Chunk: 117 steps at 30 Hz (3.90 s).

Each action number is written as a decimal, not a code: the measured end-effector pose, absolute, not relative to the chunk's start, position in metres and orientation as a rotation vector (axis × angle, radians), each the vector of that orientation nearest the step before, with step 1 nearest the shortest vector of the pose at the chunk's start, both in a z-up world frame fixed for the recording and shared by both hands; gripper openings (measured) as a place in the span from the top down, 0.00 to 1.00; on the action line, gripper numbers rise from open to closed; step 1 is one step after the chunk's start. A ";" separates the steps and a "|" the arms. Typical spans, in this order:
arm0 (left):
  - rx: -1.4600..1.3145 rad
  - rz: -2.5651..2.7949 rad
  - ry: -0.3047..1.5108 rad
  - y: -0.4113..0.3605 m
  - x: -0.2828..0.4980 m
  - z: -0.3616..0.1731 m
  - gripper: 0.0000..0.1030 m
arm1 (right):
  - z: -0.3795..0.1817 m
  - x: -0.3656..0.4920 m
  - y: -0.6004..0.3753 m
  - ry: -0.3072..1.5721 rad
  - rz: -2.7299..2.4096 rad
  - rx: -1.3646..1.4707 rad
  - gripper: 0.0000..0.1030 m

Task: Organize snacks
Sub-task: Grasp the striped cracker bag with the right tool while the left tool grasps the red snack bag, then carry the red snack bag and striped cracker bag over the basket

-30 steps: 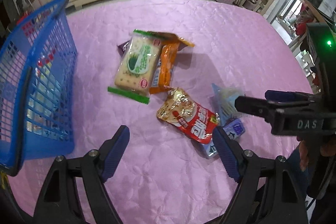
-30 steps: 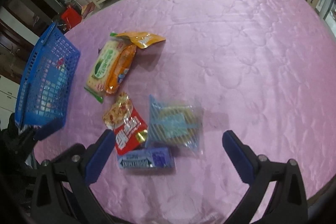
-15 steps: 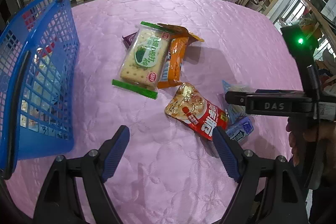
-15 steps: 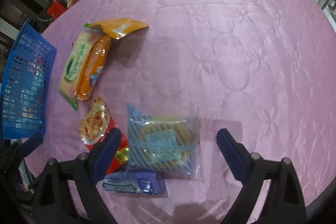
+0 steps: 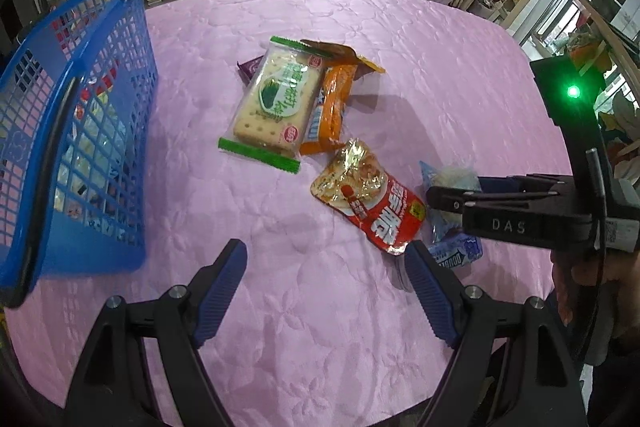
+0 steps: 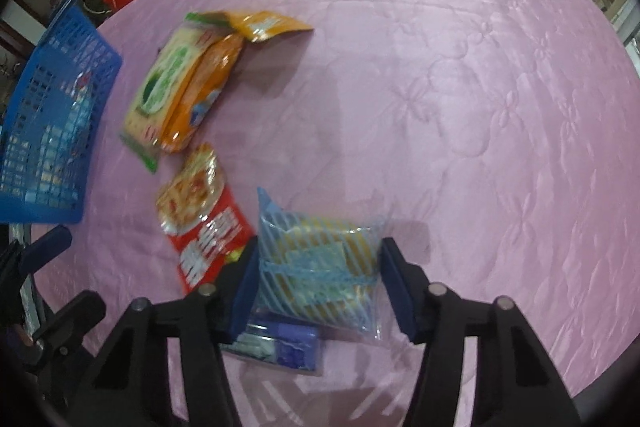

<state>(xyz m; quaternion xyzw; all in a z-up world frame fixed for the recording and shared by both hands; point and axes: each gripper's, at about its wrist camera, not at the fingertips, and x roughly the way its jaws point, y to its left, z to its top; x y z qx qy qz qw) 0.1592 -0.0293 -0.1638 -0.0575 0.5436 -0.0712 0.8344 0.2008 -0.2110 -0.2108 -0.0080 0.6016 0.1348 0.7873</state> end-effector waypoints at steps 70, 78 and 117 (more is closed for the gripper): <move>-0.150 0.005 1.267 -0.089 0.200 -0.201 0.75 | -0.170 0.195 -0.246 1.177 0.471 0.004 0.41; -0.171 -0.026 1.133 -0.064 0.157 -0.138 0.75 | -0.123 0.162 -0.219 1.099 0.470 -0.053 0.41; -0.147 0.029 0.858 0.157 0.090 -0.014 0.75 | -0.040 0.135 0.024 0.943 0.620 -0.279 0.41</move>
